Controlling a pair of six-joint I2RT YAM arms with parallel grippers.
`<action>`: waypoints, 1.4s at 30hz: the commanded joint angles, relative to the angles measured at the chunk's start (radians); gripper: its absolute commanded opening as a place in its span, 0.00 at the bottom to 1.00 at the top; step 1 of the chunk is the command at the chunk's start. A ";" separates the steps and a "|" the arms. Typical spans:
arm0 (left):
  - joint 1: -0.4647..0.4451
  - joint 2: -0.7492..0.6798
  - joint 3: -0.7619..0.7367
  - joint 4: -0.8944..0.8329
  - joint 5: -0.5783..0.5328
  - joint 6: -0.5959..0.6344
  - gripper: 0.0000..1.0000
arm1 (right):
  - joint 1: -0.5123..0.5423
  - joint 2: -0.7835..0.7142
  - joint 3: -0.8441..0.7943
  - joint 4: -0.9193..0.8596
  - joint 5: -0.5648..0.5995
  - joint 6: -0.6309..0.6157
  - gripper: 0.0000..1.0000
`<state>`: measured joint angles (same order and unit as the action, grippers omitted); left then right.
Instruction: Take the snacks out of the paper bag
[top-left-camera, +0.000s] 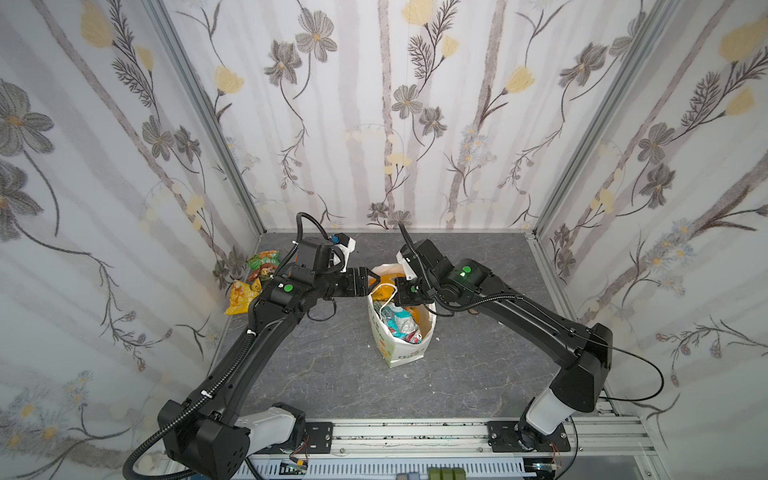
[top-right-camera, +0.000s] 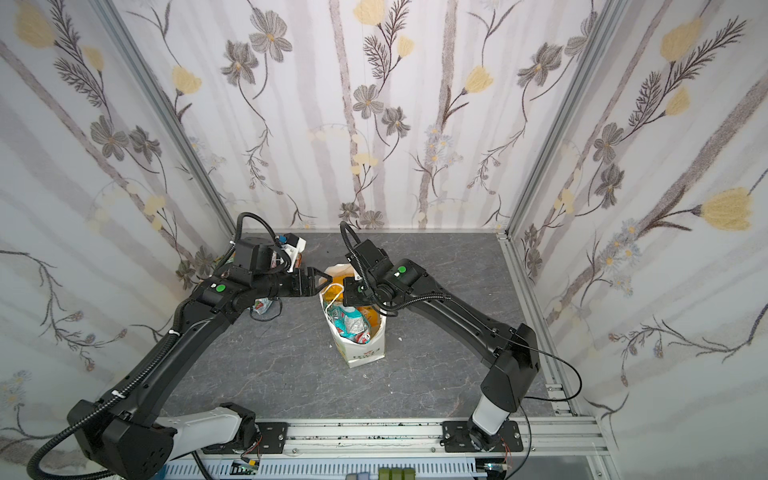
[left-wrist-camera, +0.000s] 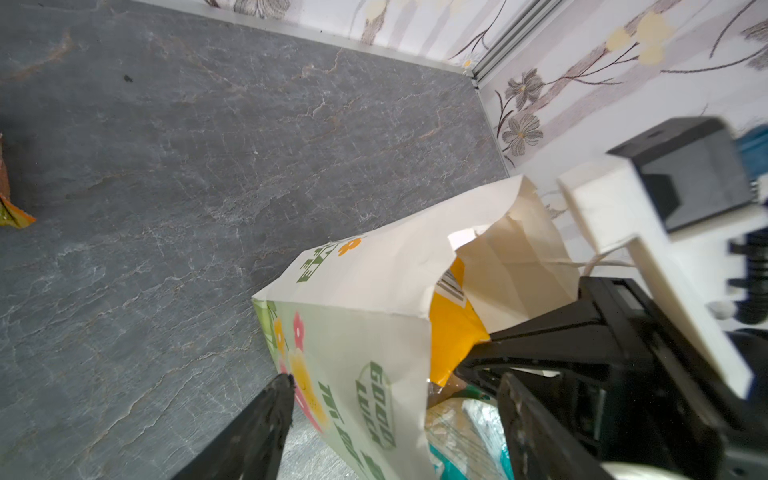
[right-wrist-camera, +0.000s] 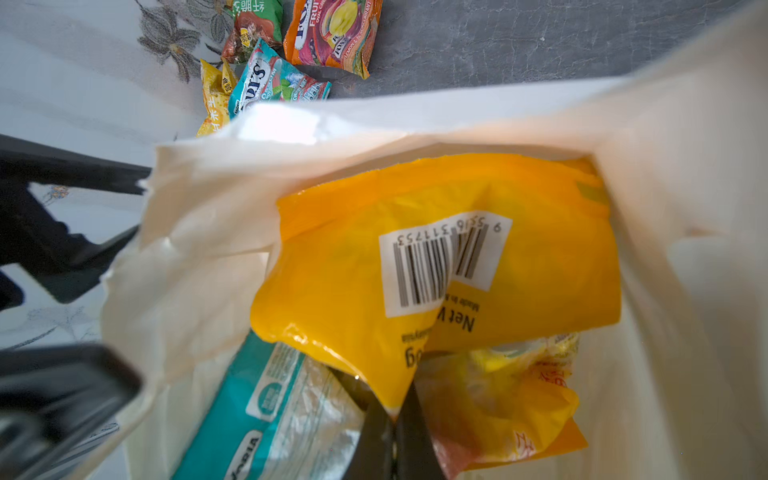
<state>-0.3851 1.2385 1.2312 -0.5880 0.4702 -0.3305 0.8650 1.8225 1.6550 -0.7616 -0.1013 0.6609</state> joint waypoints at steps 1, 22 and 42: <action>0.000 0.017 -0.013 -0.012 0.000 0.009 0.76 | 0.000 -0.004 0.020 0.074 -0.024 0.002 0.03; 0.003 -0.003 0.027 -0.050 -0.004 0.003 0.77 | -0.026 -0.018 0.024 0.065 0.018 0.024 0.03; 0.003 0.016 -0.051 -0.084 -0.070 0.016 0.76 | -0.086 -0.057 0.060 0.080 -0.023 0.009 0.02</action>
<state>-0.3824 1.2507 1.1656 -0.6548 0.4122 -0.3321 0.7837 1.7813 1.7069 -0.7670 -0.1253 0.6796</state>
